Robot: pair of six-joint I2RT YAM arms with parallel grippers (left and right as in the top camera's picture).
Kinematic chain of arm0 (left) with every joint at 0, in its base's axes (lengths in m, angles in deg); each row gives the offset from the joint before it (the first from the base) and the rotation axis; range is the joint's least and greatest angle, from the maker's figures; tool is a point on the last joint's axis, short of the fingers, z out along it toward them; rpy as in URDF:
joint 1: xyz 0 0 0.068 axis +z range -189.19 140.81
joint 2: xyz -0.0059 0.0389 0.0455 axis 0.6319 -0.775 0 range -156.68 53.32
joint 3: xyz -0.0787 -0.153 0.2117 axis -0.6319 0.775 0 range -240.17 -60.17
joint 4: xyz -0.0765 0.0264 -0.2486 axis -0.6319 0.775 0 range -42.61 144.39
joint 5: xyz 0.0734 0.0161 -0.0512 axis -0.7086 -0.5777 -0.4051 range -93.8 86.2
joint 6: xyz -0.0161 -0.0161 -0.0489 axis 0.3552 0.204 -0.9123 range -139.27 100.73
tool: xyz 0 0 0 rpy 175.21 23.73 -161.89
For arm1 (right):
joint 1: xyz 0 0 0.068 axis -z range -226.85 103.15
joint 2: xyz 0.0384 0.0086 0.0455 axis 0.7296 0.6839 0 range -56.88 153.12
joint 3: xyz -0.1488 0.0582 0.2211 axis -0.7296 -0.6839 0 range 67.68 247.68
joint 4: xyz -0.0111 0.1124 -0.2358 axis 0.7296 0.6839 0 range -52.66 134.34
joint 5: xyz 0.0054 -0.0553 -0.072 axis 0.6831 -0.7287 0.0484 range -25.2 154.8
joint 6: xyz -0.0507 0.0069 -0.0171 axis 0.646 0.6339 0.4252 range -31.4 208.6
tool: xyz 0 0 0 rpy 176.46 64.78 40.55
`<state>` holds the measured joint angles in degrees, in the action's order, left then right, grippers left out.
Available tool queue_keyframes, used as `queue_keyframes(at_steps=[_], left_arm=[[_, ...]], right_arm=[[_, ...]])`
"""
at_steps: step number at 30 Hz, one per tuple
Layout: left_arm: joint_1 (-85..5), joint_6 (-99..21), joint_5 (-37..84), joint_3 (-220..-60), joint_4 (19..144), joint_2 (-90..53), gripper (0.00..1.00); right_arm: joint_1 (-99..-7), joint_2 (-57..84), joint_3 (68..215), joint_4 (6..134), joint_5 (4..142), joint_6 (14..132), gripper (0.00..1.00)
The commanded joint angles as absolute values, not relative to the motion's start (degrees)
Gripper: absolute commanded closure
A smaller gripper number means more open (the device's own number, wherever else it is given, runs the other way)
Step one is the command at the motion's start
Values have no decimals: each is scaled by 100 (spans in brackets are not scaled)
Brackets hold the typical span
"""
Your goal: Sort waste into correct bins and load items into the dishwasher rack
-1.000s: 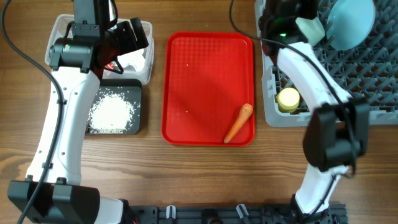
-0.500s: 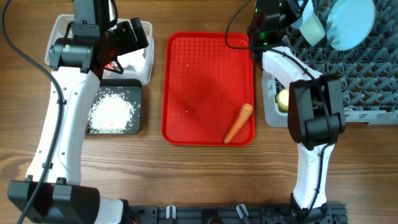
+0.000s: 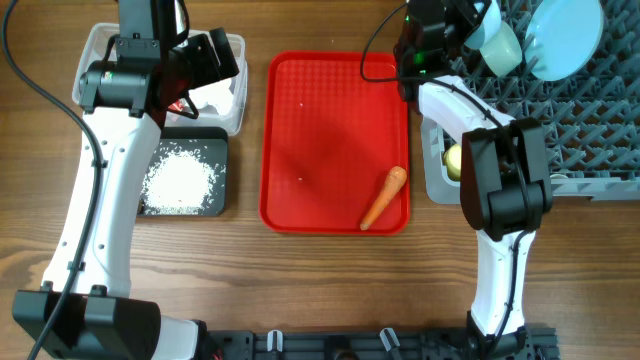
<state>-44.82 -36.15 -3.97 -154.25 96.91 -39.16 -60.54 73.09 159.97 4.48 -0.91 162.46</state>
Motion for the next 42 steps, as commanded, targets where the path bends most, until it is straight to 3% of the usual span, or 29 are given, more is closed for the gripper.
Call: queue_keyframes(at_steps=[1,6,11,13,27,33,42], left_arm=[[-4488,-3663,-454,-15430,9675,-3927,0],[-4486,-3663,-454,-15430,9675,-3927,0],[-4486,-3663,-454,-15430,9675,-3927,0],[-4486,-3663,-454,-15430,9675,-3927,0],[-4486,-3663,-454,-15430,9675,-3927,0],[-4486,-3663,-454,-15430,9675,-3927,0],[-4486,-3663,-454,-15430,9675,-3927,0]], right_arm=[[-6017,7492,16045,509,-347,16362,96],[-6028,7492,16045,197,-474,16946,96],[-6028,7492,16045,-2258,-321,18216,96],[-6028,7492,16045,-2566,-157,18668,96],[-6524,7492,16041,-2520,-1643,19230,96],[-6714,7492,15986,-1814,-2233,19420,96],[-6590,7492,15945,-1782,-2191,19291,96]])
